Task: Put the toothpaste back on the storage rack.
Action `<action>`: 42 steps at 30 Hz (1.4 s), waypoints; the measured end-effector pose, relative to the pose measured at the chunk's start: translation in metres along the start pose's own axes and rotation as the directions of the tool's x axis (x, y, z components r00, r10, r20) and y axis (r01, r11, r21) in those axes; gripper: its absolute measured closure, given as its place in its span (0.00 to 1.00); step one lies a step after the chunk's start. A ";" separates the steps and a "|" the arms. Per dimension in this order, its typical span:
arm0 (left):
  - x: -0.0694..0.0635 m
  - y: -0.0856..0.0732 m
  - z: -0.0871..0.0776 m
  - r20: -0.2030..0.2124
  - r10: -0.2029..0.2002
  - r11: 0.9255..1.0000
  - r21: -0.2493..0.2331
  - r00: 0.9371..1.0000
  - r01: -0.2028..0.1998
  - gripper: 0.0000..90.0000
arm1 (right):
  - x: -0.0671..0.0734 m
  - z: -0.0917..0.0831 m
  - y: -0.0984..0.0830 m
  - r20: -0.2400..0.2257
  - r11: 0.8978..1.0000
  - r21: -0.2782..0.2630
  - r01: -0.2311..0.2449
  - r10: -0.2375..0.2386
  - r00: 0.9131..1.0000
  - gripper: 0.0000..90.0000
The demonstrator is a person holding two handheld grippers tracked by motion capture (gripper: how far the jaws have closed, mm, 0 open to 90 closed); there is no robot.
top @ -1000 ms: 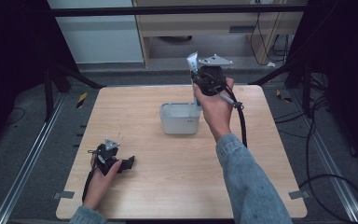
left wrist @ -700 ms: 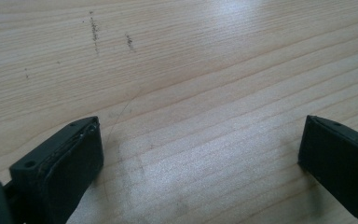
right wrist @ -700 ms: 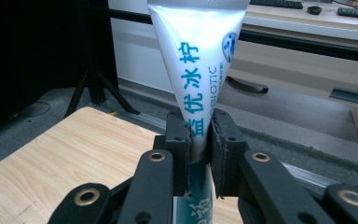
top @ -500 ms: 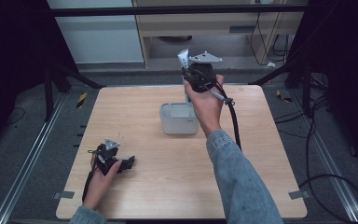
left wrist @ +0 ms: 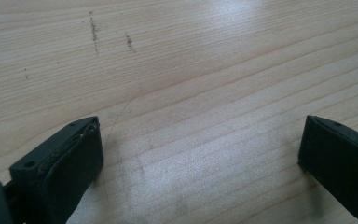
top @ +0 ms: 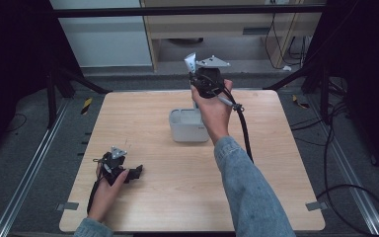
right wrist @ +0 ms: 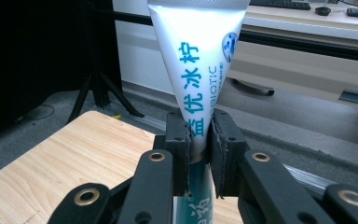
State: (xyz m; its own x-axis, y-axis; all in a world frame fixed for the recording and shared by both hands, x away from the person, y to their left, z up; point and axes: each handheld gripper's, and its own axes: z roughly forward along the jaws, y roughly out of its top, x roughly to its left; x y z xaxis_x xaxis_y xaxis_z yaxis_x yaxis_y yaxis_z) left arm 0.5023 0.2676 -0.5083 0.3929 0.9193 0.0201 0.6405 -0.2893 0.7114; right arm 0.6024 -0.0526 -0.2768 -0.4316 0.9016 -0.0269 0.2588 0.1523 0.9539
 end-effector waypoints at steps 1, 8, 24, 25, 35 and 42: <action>0.000 0.000 0.000 0.000 0.000 1.000 0.000 1.000 0.000 0.00 | 0.001 0.000 0.000 0.000 1.000 0.002 0.002 -0.002 1.000 0.88; 0.000 0.000 0.000 0.000 0.000 1.000 0.000 1.000 0.000 0.00 | 0.005 0.003 -0.002 -0.002 1.000 -0.003 0.011 -0.011 1.000 0.88; 0.000 0.000 0.000 0.000 0.000 1.000 0.000 1.000 0.000 0.00 | 0.016 0.017 -0.011 -0.018 1.000 0.016 0.022 -0.022 1.000 0.88; 0.000 0.000 0.000 0.000 0.000 1.000 0.000 1.000 0.000 0.00 | 0.017 0.018 -0.012 -0.019 1.000 0.019 0.018 -0.017 1.000 0.88; 0.000 0.000 0.000 0.001 0.001 1.000 0.000 1.000 -0.001 0.00 | 0.021 0.025 -0.018 -0.026 0.999 0.028 0.020 -0.019 0.999 0.88; 0.000 0.000 0.000 0.001 0.001 1.000 0.000 1.000 -0.001 0.00 | 0.017 0.031 -0.030 -0.025 0.999 0.044 0.005 -0.004 1.000 0.88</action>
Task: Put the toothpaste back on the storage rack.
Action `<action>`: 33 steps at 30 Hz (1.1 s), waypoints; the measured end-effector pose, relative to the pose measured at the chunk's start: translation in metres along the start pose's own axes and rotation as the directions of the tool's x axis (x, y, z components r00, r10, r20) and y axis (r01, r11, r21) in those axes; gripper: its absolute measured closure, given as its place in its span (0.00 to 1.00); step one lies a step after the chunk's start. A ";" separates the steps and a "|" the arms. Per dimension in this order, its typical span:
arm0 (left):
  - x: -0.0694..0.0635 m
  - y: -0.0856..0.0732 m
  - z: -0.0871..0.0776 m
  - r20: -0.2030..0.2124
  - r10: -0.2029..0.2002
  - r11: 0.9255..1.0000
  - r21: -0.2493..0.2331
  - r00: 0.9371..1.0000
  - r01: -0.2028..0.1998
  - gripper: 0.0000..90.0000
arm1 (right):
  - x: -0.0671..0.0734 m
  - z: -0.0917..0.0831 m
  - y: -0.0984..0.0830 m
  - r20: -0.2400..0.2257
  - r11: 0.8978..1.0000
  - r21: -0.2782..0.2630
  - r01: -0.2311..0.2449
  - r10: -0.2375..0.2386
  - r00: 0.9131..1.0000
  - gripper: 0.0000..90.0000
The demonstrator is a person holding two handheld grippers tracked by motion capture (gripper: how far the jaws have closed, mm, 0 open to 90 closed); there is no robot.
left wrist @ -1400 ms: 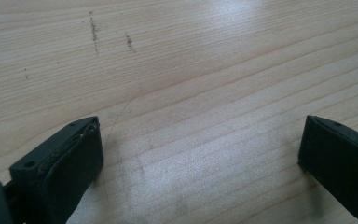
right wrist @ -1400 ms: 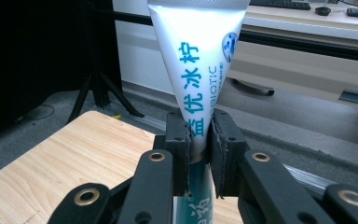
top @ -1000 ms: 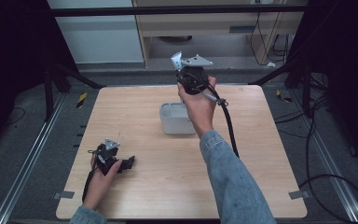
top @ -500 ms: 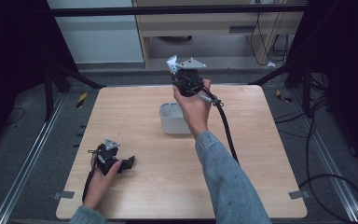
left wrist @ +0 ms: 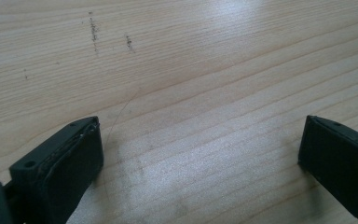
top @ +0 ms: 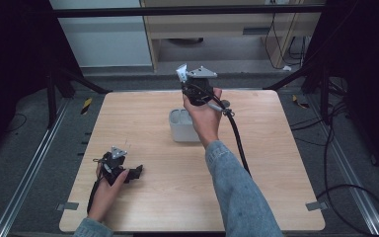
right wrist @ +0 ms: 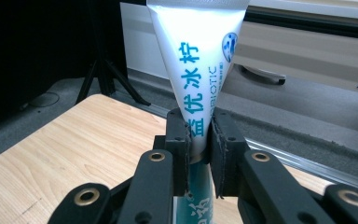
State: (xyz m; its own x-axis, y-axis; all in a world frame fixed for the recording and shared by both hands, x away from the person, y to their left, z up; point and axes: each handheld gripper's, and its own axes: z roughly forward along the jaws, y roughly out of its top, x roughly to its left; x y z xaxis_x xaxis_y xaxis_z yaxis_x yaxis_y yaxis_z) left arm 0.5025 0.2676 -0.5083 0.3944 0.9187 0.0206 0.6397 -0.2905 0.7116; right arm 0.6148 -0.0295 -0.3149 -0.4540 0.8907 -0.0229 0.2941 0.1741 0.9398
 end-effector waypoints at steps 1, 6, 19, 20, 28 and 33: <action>0.000 0.000 0.000 0.000 0.000 1.000 0.000 1.000 0.000 0.00 | 0.000 0.000 -0.001 -0.003 1.000 0.003 -0.002 0.002 1.000 0.88; 0.000 0.000 0.000 0.000 0.000 1.000 0.000 1.000 0.000 0.00 | 0.001 0.003 -0.007 -0.002 1.000 0.015 -0.002 0.002 1.000 0.88; 0.000 0.000 0.000 0.001 0.000 1.000 0.001 1.000 0.000 0.00 | 0.002 0.013 -0.022 -0.009 0.999 0.044 0.010 -0.009 1.000 0.88; 0.000 0.000 0.000 0.000 0.001 1.000 0.000 1.000 -0.001 0.00 | 0.003 0.014 -0.024 -0.010 0.999 0.049 0.011 -0.010 1.000 0.88; 0.000 0.000 0.000 0.001 0.001 1.000 0.000 1.000 -0.001 0.00 | 0.002 0.019 -0.037 -0.008 0.998 0.067 0.008 -0.008 1.000 0.88; 0.000 0.000 0.000 0.002 -0.002 1.000 0.000 1.000 0.002 0.00 | 0.003 0.022 -0.043 -0.012 0.997 0.077 0.007 -0.006 1.000 0.88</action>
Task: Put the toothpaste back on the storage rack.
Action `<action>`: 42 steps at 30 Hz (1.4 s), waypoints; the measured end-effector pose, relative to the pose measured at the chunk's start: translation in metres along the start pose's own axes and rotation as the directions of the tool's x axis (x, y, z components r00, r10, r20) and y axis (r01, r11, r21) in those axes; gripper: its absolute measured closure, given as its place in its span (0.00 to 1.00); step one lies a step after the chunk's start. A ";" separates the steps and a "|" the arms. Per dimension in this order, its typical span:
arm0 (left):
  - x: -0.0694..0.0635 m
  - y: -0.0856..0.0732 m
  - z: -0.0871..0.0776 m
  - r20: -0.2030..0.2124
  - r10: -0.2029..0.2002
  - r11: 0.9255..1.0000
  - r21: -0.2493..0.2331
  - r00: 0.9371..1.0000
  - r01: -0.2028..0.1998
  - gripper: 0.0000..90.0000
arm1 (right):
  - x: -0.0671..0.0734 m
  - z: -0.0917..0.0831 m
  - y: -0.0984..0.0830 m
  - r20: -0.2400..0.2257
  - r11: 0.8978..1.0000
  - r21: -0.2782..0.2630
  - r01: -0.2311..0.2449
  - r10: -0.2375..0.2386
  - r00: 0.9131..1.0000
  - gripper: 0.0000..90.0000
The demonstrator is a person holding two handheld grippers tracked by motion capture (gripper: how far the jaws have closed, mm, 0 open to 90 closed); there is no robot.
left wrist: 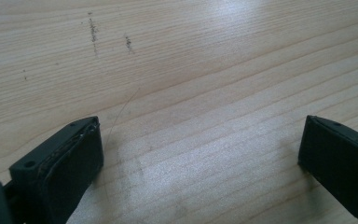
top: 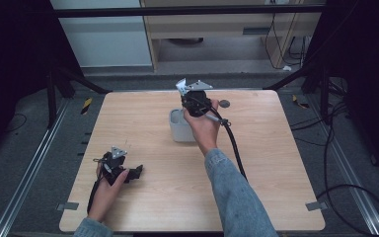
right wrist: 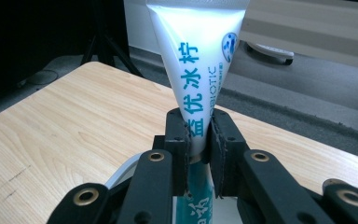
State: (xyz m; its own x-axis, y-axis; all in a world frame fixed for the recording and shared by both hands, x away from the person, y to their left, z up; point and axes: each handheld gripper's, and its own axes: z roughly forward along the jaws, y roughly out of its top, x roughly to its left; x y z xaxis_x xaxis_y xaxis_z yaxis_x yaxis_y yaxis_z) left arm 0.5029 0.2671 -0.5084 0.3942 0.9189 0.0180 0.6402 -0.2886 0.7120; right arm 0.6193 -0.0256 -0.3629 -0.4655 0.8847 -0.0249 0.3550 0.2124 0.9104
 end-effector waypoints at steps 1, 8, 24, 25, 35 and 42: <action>0.000 0.000 0.000 0.000 0.000 1.000 0.000 1.000 0.000 0.00 | 0.000 0.001 -0.001 -0.001 1.000 0.001 -0.003 0.003 1.000 0.88; 0.000 0.000 0.000 0.000 0.000 1.000 0.000 1.000 0.000 0.00 | 0.001 0.004 -0.007 -0.010 1.000 0.011 -0.005 0.005 1.000 0.88; 0.000 0.000 0.000 0.000 0.001 1.000 0.000 1.000 -0.001 0.00 | 0.002 0.011 -0.013 -0.017 0.999 0.033 0.003 -0.002 1.000 0.87; 0.000 0.000 0.000 0.000 0.001 1.000 0.000 1.000 -0.001 0.00 | 0.002 0.011 -0.014 -0.017 0.999 0.036 0.003 -0.003 1.000 0.87; 0.000 0.000 0.000 0.000 0.002 1.000 0.001 1.000 -0.002 0.00 | 0.001 0.013 -0.019 -0.023 0.998 0.062 0.009 -0.008 1.000 0.87; 0.000 0.000 0.000 0.001 0.003 1.000 0.001 1.000 -0.003 0.00 | 0.000 0.016 -0.023 -0.024 0.997 0.076 0.008 -0.006 1.000 0.87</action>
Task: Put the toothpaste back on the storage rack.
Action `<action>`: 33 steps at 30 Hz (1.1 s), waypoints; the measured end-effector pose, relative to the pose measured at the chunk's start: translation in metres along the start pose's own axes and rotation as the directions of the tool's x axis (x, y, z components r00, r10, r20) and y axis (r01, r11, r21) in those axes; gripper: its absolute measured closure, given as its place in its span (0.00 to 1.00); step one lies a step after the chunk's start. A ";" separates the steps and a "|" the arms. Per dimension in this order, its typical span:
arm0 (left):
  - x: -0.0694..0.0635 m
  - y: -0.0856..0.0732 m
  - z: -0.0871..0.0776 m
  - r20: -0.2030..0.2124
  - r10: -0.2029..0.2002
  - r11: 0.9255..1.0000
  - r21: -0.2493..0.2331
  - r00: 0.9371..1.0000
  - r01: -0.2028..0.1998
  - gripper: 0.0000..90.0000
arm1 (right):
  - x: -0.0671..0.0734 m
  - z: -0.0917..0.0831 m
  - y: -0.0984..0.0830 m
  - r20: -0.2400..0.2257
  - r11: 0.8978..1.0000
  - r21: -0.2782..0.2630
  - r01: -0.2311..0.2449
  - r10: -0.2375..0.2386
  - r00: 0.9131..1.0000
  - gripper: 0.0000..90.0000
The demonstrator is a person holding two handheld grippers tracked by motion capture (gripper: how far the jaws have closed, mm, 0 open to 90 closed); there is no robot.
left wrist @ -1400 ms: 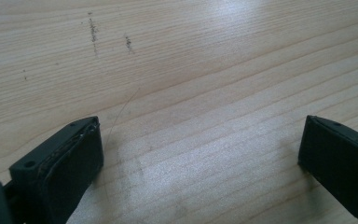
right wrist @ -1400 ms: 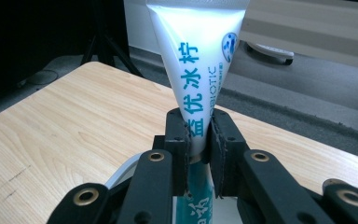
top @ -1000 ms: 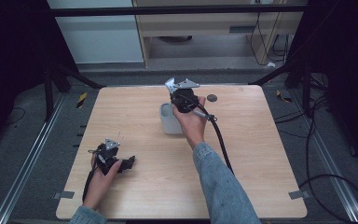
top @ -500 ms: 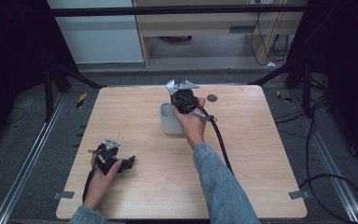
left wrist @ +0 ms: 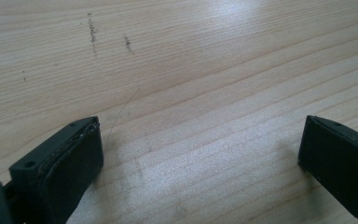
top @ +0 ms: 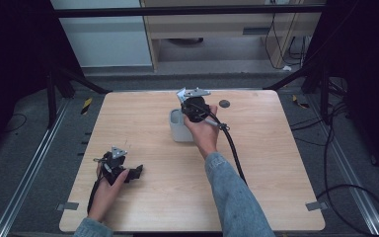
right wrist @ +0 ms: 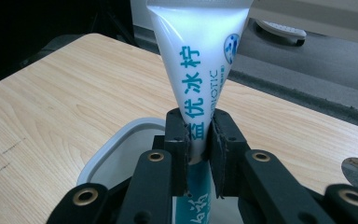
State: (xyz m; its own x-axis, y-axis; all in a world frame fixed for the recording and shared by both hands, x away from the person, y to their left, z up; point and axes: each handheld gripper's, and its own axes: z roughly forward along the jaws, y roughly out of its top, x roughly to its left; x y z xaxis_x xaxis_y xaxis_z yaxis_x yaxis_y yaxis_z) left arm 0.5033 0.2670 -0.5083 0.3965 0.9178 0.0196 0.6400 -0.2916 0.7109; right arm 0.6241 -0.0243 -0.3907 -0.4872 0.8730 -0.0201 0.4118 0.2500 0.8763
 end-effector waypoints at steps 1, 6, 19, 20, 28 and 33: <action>0.000 0.000 0.000 0.000 0.000 1.000 0.000 1.000 0.000 0.00 | 0.000 0.000 0.000 0.000 1.000 0.004 -0.002 0.002 1.000 0.87; 0.000 0.000 0.000 0.000 0.000 1.000 -0.001 1.000 0.000 0.00 | -0.001 0.001 -0.002 -0.003 1.000 0.006 0.001 -0.001 1.000 0.87; 0.000 0.000 0.000 0.000 0.000 1.000 0.000 1.000 0.000 0.00 | -0.001 0.001 -0.004 -0.010 1.000 0.015 0.008 -0.008 1.000 0.87; 0.000 0.000 0.000 0.000 0.000 1.000 0.000 1.000 0.000 0.00 | -0.001 0.001 -0.004 -0.010 1.000 0.018 0.010 -0.010 1.000 0.87; 0.000 0.000 0.000 0.000 0.000 1.000 0.000 1.000 0.000 0.00 | -0.002 0.001 -0.005 -0.012 0.999 0.027 0.018 -0.017 1.000 0.87; 0.000 0.000 0.000 0.000 0.001 1.000 0.000 1.000 -0.001 0.00 | -0.001 0.002 -0.006 -0.015 0.999 0.029 0.025 -0.025 1.000 0.87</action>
State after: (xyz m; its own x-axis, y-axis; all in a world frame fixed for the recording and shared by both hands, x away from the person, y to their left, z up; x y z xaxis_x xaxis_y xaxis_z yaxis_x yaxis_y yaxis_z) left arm 0.5033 0.2670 -0.5083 0.3971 0.9176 0.0198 0.6397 -0.2922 0.7109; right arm 0.6232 -0.0256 -0.3966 -0.5088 0.8602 -0.0349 0.4215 0.2843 0.8611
